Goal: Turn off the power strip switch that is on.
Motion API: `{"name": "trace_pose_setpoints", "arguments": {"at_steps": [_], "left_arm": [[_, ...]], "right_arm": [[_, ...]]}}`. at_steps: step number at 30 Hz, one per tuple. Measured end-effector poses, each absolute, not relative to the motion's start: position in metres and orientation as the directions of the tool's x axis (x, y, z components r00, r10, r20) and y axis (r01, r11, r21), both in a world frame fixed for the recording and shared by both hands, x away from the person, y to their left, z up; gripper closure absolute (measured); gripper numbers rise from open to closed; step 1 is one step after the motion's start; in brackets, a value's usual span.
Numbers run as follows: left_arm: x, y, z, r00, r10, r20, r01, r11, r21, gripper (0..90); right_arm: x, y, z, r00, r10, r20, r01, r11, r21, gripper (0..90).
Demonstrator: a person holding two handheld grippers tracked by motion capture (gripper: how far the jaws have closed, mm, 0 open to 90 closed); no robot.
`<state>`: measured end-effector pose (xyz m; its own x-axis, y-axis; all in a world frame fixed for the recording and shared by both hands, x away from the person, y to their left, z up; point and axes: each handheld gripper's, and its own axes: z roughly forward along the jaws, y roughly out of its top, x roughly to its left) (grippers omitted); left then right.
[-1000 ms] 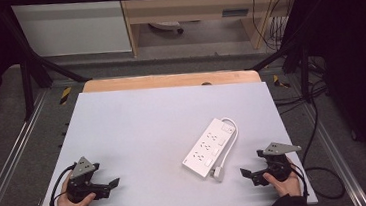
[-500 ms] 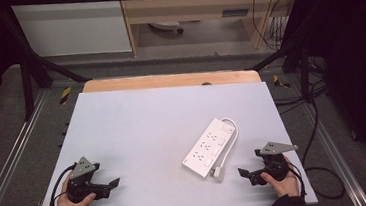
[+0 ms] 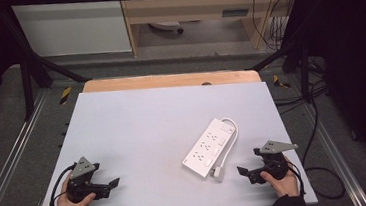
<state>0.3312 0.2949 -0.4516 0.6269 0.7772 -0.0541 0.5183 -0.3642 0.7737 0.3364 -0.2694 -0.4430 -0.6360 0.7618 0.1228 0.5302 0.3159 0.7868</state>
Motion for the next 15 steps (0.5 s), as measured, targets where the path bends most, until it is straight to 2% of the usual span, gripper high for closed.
{"name": "trace_pose_setpoints", "arguments": {"at_steps": [15], "left_arm": [[0.3311, 0.2952, -0.4514, 0.625, 0.779, -0.052, 0.518, -0.364, 0.774, 3.8]], "right_arm": [[0.3375, -0.2683, -0.4359, -0.635, 0.763, 0.124, 0.525, 0.308, 0.794, 6.9]]}}
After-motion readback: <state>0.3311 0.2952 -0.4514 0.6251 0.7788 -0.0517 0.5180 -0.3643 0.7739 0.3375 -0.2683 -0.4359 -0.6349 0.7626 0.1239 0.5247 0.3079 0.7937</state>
